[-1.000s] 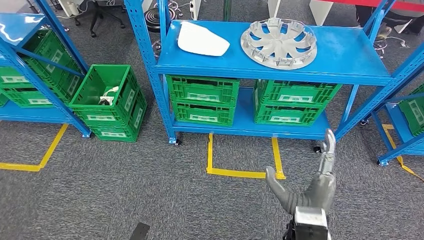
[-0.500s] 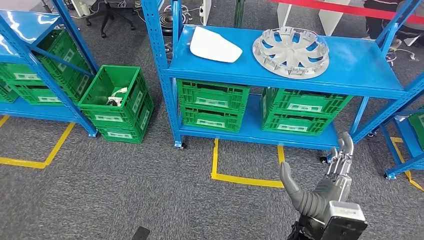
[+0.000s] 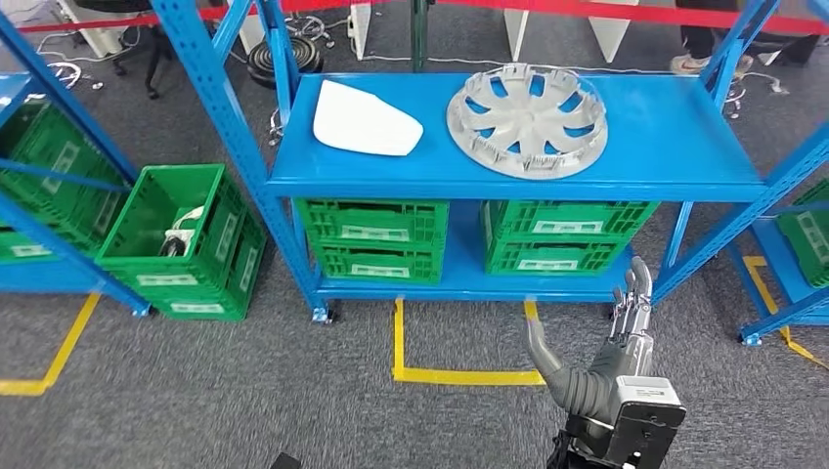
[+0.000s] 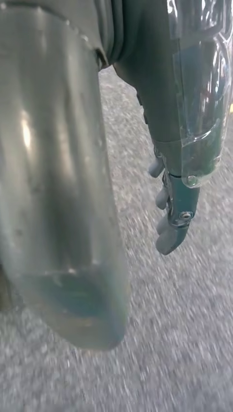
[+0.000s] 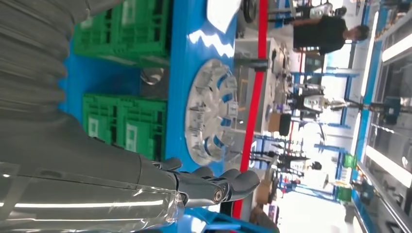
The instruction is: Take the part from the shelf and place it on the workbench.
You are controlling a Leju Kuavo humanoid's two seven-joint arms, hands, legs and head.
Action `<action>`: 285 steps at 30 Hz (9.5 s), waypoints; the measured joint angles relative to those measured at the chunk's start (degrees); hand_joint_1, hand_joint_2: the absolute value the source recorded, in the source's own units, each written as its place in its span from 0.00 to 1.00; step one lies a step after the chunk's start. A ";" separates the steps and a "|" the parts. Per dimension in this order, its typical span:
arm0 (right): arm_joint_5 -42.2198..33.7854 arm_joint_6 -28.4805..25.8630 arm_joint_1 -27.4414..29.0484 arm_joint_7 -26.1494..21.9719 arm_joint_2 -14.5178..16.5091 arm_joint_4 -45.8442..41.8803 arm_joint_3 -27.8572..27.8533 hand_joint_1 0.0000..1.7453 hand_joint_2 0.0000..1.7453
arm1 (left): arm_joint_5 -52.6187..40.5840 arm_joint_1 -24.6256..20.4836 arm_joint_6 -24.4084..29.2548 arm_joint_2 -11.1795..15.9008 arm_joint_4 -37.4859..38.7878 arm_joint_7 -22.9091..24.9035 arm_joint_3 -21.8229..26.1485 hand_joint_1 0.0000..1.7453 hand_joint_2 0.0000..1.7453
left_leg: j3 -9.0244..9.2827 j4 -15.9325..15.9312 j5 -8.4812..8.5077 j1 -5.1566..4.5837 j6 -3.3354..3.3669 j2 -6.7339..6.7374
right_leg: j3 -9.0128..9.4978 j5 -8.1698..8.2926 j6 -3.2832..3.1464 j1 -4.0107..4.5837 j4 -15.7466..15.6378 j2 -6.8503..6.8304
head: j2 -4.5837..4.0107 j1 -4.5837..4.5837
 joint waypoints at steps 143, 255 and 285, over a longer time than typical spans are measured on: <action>26.20 44.11 -12.80 41.97 -44.22 12.57 4.48 0.00 1.00 | -9.63 -0.74 -6.27 -2.07 0.93 3.95 -0.96 0.00 0.00 | 4.17 -7.27 12.23 -0.64 2.30 -1.07 | -4.85 0.13 2.80 -0.46 4.53 -0.74 | 0.00 -1.09; -11.78 9.67 -11.81 12.41 -27.92 28.69 -7.62 1.00 1.00 | -2.38 -1.52 -3.77 9.05 0.87 -4.87 2.59 0.00 0.00 | 5.57 -7.45 12.13 -0.53 2.72 -1.06 | -2.85 0.16 2.90 -0.28 3.58 -1.23 | 0.00 -0.74; -24.85 14.20 -4.58 5.47 -30.34 -36.89 -32.96 1.00 1.00 | 5.06 -6.62 -6.59 1.22 0.96 -25.23 12.77 0.00 0.00 | 4.92 -7.46 12.08 -0.62 2.71 -0.55 | -3.75 0.09 3.00 -0.42 3.85 -0.89 | 0.00 -0.66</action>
